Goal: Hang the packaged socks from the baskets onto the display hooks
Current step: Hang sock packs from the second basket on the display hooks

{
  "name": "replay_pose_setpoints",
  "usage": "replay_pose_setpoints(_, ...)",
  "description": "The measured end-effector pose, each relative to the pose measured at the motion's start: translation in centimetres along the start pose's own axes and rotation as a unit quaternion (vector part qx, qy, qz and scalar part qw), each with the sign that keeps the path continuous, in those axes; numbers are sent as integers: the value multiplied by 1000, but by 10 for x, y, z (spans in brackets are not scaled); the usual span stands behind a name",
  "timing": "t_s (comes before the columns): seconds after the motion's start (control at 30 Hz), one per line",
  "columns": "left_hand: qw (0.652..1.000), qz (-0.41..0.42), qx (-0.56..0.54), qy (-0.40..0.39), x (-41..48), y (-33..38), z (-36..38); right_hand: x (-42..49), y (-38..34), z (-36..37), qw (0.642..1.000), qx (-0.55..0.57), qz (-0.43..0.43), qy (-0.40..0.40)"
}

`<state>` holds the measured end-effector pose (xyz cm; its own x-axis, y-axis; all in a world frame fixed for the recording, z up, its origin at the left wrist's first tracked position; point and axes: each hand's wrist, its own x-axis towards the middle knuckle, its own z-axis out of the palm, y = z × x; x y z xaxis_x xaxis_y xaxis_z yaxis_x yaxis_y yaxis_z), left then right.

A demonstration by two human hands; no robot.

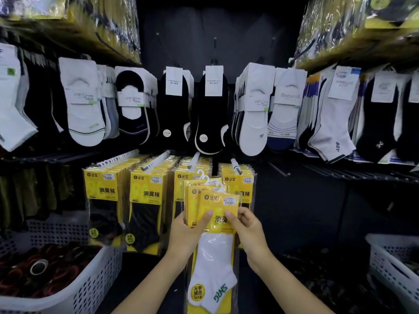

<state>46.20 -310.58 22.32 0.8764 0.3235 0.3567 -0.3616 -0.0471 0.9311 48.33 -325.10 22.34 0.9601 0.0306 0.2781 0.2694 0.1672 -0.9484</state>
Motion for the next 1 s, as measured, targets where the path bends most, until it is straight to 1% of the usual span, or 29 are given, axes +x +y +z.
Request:
replay_pose_setpoints(0.1,1000,-10,-2,8,1,-1,-5,1,2,-10,999,32,40,16)
replay_pose_setpoints(0.2,999,-11,46,20,6,-5,-18,9,5,-26,996,28,62,53)
replay_pose_setpoints(0.3,998,-6,57,32,13,-5,-29,23,3,-43,993,14,53,107)
replay_pose_setpoints(0.4,997,3,63,45,19,-4,-38,40,-6,-55,990,-18,26,141)
replay_pose_setpoints(0.5,996,8,74,51,24,-3,-43,57,-17,-57,990,-40,4,135)
replay_pose_setpoints(0.67,996,17,78,32,25,-2,-40,71,-21,-46,994,-74,-10,76)
replay_pose_setpoints(0.73,996,21,77,29,26,-2,-39,76,-19,-42,995,-75,0,65)
replay_pose_setpoints(0.87,996,17,78,32,28,-2,-39,86,-11,-39,992,-69,47,90)
replay_pose_setpoints(1.0,997,16,78,26,27,-2,-35,92,3,-37,984,-58,80,149)
